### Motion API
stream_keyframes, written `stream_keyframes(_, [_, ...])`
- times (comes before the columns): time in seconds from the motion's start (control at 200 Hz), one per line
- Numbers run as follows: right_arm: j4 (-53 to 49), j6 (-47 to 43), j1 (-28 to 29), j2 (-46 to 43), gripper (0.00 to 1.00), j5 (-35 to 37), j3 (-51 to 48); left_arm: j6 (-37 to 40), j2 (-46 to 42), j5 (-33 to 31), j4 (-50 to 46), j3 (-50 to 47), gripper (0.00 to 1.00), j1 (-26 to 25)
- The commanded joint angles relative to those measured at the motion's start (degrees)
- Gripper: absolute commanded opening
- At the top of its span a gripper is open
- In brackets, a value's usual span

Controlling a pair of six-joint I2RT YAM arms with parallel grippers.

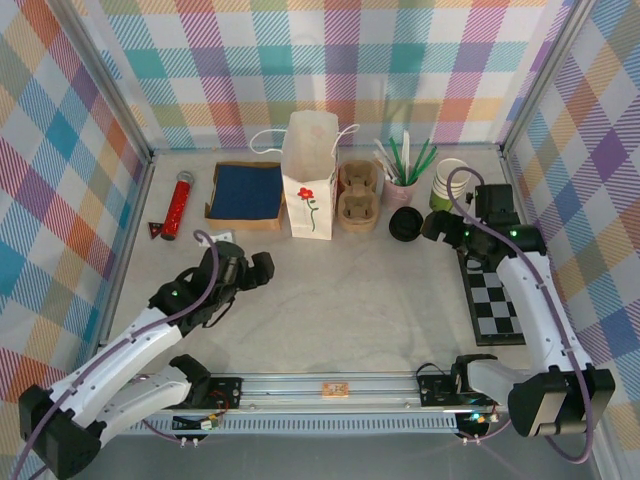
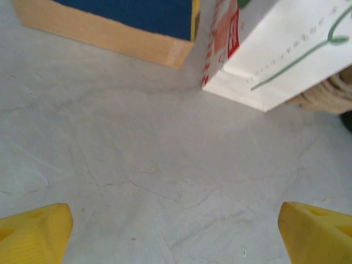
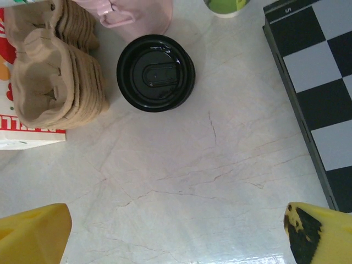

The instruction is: Pack the takeout coffee

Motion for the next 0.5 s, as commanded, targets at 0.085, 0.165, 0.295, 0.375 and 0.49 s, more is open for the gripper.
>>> stream_keyframes(0.085, [-4.7,-1.4,0.5,4.2,0.99,0.2,6.5,2.0,2.0,2.5,3.0,1.0,0.95,-3.0])
stream_keyframes(0.165, [-4.9,-1.3,0.6,5.5,0.99,-1.3,7.5,2.2,2.5,3.9,4.2,0.6,0.95,-3.1])
stream_keyframes(0.295, [-4.9,-1.3,0.6,7.1,0.99,-2.0,8.6,1.4,3.2,5.9,6.3,-0.3,0.94,-3.5])
stream_keyframes(0.375, [-6.0,-0.9,0.6,9.1,0.99,-2.3,10.3,1.0,3.6,6.8,7.4,-0.7,0.94,-3.6])
stream_keyframes(0.49, [-8.5,-0.8,0.6,11.5,0.99,-2.3,14.9,1.5,4.7,7.7,9.1,-0.5,0.93,-3.6])
